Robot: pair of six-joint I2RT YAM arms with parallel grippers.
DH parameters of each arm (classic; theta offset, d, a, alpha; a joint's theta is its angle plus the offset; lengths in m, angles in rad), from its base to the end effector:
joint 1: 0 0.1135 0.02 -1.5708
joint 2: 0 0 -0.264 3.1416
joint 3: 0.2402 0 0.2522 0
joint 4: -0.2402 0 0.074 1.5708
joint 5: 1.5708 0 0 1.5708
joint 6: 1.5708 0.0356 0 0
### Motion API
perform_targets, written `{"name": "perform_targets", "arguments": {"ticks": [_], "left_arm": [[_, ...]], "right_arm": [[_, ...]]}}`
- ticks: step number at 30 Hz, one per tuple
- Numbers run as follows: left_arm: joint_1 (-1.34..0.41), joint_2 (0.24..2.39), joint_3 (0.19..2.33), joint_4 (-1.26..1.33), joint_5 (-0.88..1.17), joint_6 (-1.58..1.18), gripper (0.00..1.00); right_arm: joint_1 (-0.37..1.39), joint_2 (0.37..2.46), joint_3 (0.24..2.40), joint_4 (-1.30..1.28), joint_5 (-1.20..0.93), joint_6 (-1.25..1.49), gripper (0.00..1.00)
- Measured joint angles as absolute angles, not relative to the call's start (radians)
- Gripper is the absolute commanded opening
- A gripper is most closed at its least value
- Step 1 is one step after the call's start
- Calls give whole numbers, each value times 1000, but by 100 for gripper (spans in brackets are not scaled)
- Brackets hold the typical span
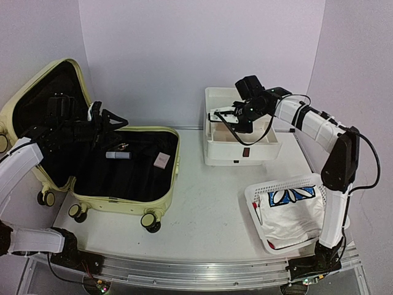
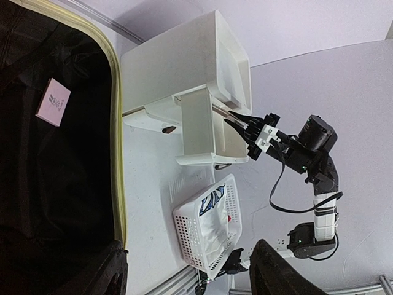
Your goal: Open, take out, and arrange the luggage
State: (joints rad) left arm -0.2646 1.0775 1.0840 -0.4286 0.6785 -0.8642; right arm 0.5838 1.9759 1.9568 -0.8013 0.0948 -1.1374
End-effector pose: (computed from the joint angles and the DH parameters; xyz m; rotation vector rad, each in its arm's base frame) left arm 0.2184 -0.0823 0.3659 -0.1635 2.1675 -1.3654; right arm 0.3729 0.2423 0.3314 -1.8047 1.6114 -0.3707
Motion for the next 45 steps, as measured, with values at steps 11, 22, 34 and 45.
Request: {"name": "perform_targets", "arguments": {"ticks": [11, 22, 34, 45], "left_arm": [[-258, 1072, 1084, -429, 678, -864, 68], [-258, 1072, 1084, -429, 679, -864, 68], [-258, 1072, 1082, -429, 680, -863, 70], [-258, 1147, 1058, -428, 715, -782, 86]], "right_arm": [[572, 2014, 1946, -707, 86, -1175, 4], [561, 2014, 1935, -748, 46, -1133, 42], [550, 2014, 2038, -919, -4, -1043, 80], [550, 1965, 2145, -1016, 79, -731, 98]]}}
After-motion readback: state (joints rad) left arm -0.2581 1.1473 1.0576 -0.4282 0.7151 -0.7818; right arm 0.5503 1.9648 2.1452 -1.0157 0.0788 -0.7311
